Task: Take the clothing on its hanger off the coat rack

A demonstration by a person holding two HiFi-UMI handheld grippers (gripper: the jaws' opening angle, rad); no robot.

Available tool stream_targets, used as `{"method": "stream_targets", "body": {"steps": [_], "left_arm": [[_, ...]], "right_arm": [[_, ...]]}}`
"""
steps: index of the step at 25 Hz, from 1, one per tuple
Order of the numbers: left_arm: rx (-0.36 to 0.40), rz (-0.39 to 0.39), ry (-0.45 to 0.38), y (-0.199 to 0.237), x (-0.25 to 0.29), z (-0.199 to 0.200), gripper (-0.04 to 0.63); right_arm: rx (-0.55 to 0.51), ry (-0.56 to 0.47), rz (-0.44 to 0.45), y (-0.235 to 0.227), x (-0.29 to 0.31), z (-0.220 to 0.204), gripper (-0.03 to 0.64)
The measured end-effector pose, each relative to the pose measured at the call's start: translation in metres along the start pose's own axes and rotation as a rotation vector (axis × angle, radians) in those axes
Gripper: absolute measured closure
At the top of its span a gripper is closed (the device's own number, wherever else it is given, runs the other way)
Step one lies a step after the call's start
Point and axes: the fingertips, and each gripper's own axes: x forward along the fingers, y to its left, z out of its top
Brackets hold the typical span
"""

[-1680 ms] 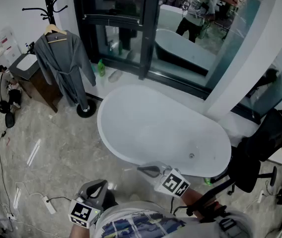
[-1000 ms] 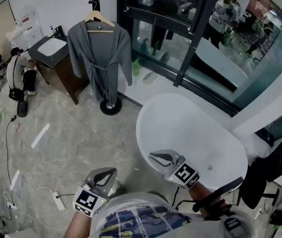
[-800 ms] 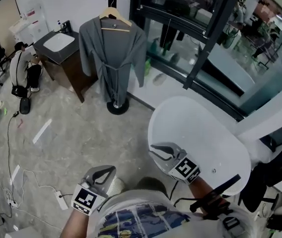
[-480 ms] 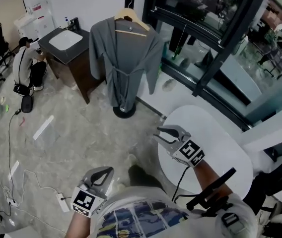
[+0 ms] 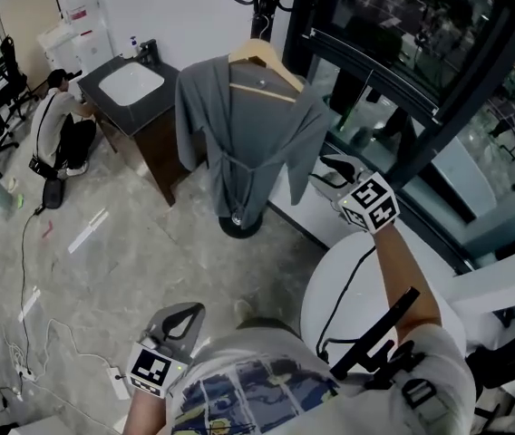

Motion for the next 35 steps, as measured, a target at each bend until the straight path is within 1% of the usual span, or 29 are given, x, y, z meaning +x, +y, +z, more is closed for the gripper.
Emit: {"method": "stream_targets", "body": {"steps": [3, 6, 9, 12, 14, 18, 20, 21, 22, 23, 24, 25, 28, 31, 35], "left_arm": [[-0.012, 0.005, 0.005, 0.020, 0.025, 0.006, 0.589], [0.012, -0.002, 0.008, 0.033, 0.047, 0.013, 0.591], [0.033, -0.003, 0.014, 0.045, 0.061, 0.022, 0.591], [0.018, 0.004, 0.024, 0.054, 0.068, 0.024, 0.591], [0.014, 0.011, 0.036, 0.060, 0.070, 0.027, 0.591], [-0.016, 0.029, 0.050, 0.068, 0.073, 0.015, 0.591], [-0.023, 0.044, 0.047, 0.070, 0.075, 0.016, 0.591], [-0.031, 0.052, 0.044, 0.071, 0.075, 0.015, 0.591], [-0.035, 0.059, 0.040, 0.072, 0.074, 0.015, 0.591], [-0.035, 0.064, 0.037, 0.073, 0.072, 0.016, 0.592], [-0.040, 0.068, 0.037, 0.073, 0.070, 0.017, 0.592], [-0.049, 0.071, 0.038, 0.074, 0.068, 0.017, 0.592], [-0.062, 0.077, 0.038, 0.072, 0.063, 0.009, 0.592], [-0.064, 0.081, 0.047, 0.069, 0.057, 0.012, 0.592], [-0.041, 0.084, 0.032, 0.062, 0.045, 0.004, 0.592]], "right_arm": [[-0.025, 0.017, -0.045, -0.057, 0.030, 0.013, 0.423], [-0.033, 0.022, -0.069, -0.104, 0.059, 0.026, 0.399], [-0.027, 0.038, -0.054, -0.137, 0.085, 0.035, 0.330], [-0.006, 0.061, 0.017, -0.155, 0.112, 0.038, 0.293], [0.014, 0.071, 0.076, -0.161, 0.129, 0.042, 0.291], [0.059, 0.107, 0.220, -0.159, 0.159, 0.045, 0.275], [0.087, 0.096, 0.278, -0.156, 0.168, 0.047, 0.279], [0.095, 0.085, 0.299, -0.155, 0.170, 0.049, 0.308], [0.095, 0.075, 0.315, -0.153, 0.169, 0.051, 0.386], [0.090, 0.066, 0.326, -0.151, 0.168, 0.054, 0.497], [0.083, 0.060, 0.333, -0.149, 0.167, 0.056, 0.583], [0.077, 0.056, 0.335, -0.146, 0.166, 0.057, 0.606], [0.072, 0.046, 0.312, -0.144, 0.163, 0.059, 0.609], [0.093, 0.041, 0.280, -0.145, 0.158, 0.061, 0.611], [0.103, 0.039, 0.243, -0.142, 0.149, 0.070, 0.611]]}}
